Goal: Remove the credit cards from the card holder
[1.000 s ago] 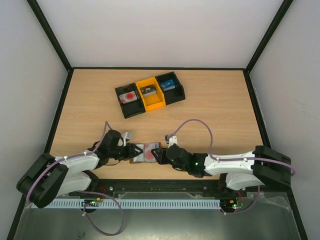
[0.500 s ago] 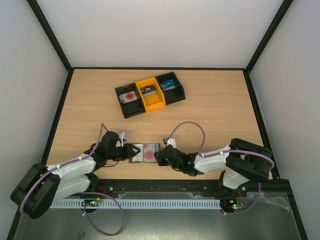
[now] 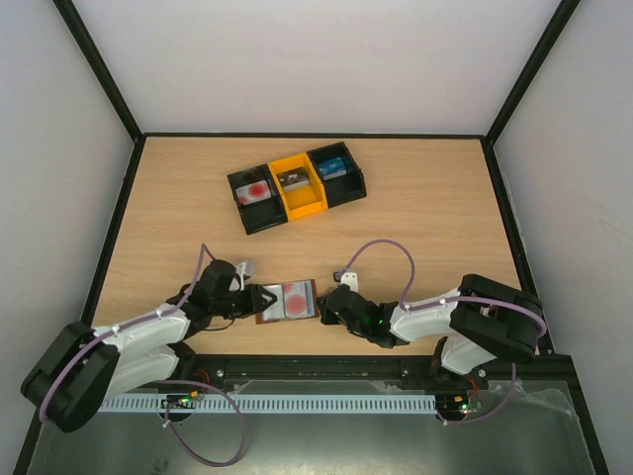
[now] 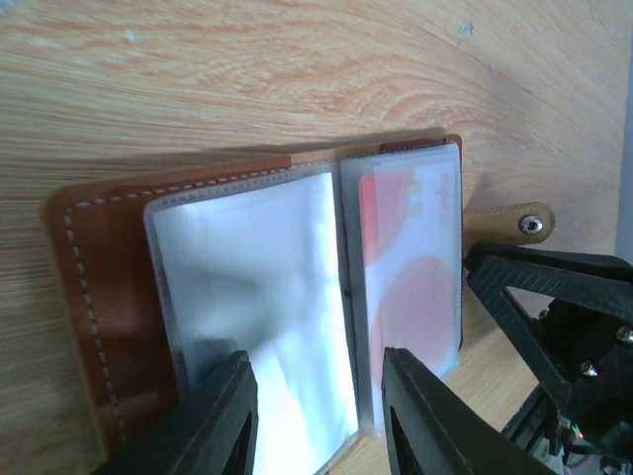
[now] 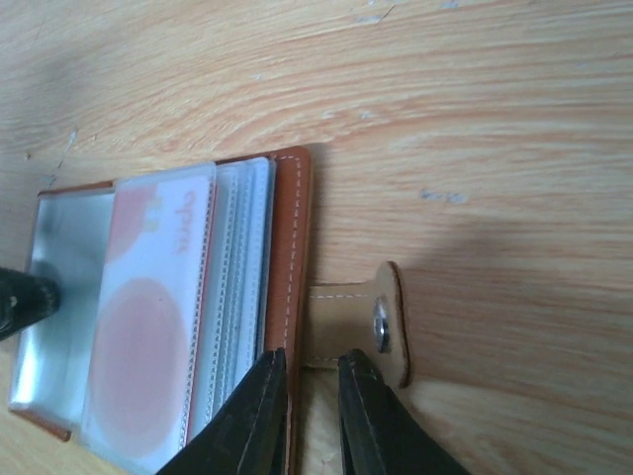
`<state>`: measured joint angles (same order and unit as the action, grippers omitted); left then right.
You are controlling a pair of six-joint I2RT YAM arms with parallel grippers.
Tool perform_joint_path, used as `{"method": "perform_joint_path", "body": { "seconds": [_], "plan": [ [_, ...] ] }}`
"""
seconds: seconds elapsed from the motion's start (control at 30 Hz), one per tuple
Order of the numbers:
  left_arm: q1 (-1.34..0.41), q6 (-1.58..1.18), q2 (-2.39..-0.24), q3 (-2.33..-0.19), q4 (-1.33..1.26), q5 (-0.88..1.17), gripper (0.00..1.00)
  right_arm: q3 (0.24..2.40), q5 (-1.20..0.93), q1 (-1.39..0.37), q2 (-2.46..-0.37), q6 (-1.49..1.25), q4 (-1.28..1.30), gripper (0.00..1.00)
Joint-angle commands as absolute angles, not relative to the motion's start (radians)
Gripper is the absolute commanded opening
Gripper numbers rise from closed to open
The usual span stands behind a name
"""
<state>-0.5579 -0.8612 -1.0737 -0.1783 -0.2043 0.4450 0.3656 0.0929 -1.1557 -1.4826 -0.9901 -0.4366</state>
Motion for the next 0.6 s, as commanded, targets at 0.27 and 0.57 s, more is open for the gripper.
{"method": "perform_joint_path", "body": {
  "seconds": [0.27, 0.57],
  "plan": [
    [-0.547, -0.857, -0.913, -0.186, 0.009, 0.303, 0.43, 0.370, 0.174, -1.142, -1.434, -0.952, -0.303, 0.16],
    [-0.547, -0.843, -1.010, -0.166, -0.072, 0.323, 0.32, 0.398, -0.016, -1.142, -1.349, -0.947, -0.407, 0.24]
  ]
}}
